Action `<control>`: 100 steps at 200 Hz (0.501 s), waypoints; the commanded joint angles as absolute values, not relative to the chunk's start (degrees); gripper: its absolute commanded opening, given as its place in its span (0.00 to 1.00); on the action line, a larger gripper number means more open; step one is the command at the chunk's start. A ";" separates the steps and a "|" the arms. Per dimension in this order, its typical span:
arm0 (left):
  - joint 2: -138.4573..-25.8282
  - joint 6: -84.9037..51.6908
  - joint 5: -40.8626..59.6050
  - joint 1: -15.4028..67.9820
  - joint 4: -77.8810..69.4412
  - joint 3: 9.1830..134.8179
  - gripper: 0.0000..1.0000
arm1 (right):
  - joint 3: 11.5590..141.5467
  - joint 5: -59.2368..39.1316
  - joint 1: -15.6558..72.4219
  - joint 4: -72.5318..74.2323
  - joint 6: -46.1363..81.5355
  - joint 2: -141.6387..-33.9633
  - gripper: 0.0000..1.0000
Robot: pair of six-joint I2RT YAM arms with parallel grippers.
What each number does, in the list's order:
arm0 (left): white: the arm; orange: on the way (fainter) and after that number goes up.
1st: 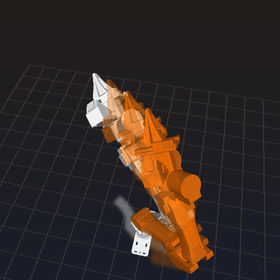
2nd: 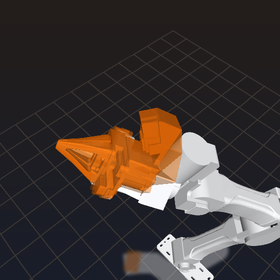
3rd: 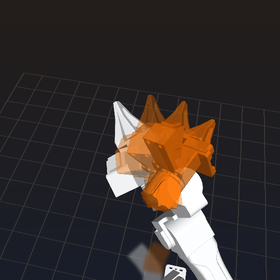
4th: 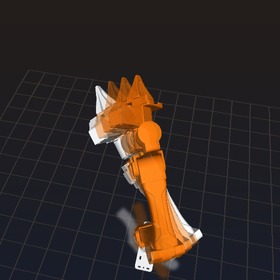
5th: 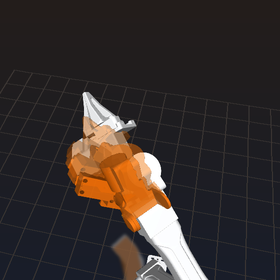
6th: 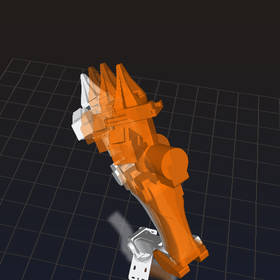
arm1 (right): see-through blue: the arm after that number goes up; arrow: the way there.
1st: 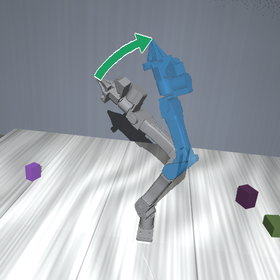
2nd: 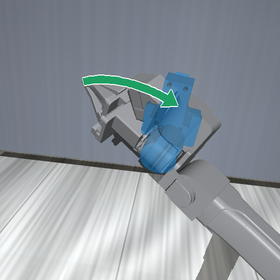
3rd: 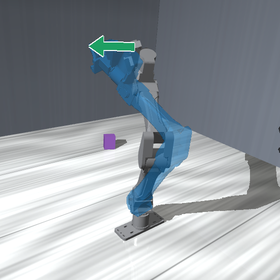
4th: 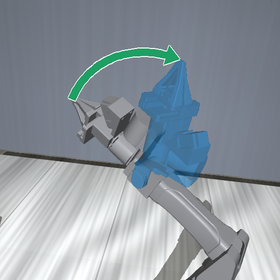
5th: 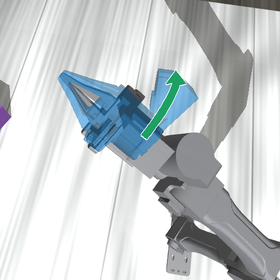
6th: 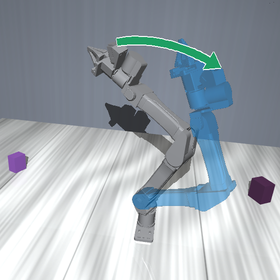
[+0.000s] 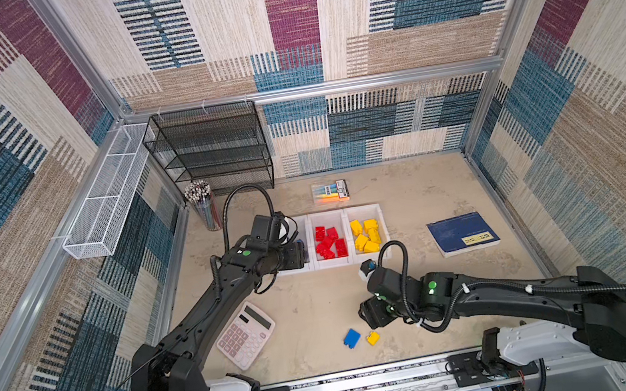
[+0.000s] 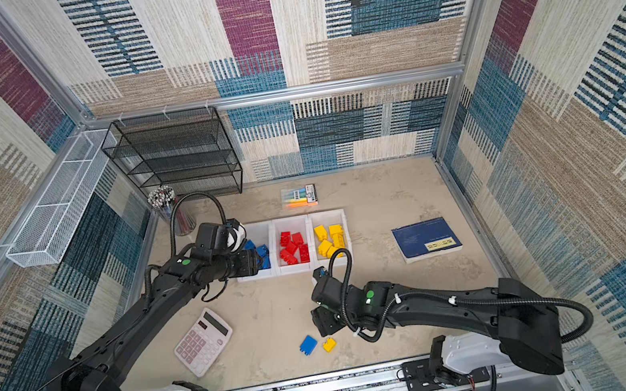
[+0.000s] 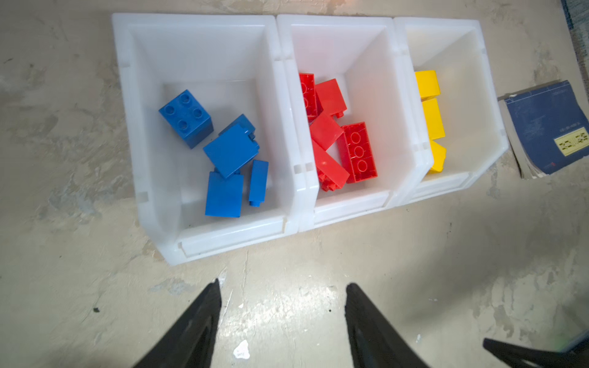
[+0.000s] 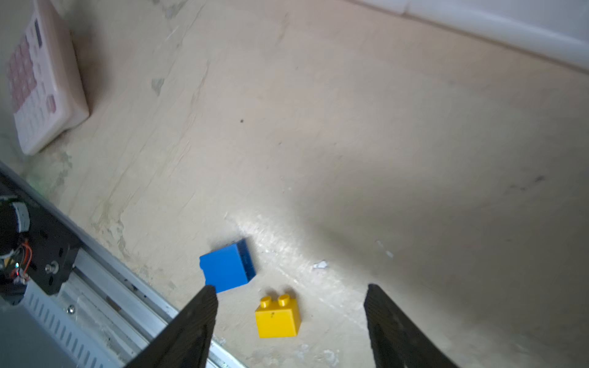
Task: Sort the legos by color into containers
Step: 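Draw the left gripper back while the right lowers to the blue brick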
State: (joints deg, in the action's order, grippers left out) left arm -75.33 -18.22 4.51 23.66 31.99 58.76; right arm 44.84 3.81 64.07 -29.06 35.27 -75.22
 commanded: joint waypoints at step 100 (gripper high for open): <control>-63.58 -25.79 3.08 20.76 31.55 48.89 0.66 | 55.62 4.09 73.38 -30.32 29.31 -95.76 0.67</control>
State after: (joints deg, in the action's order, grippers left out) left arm -64.45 -24.12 3.31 21.02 31.92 49.71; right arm 53.95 2.13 72.82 -29.17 29.89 -93.67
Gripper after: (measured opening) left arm 0.664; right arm 0.718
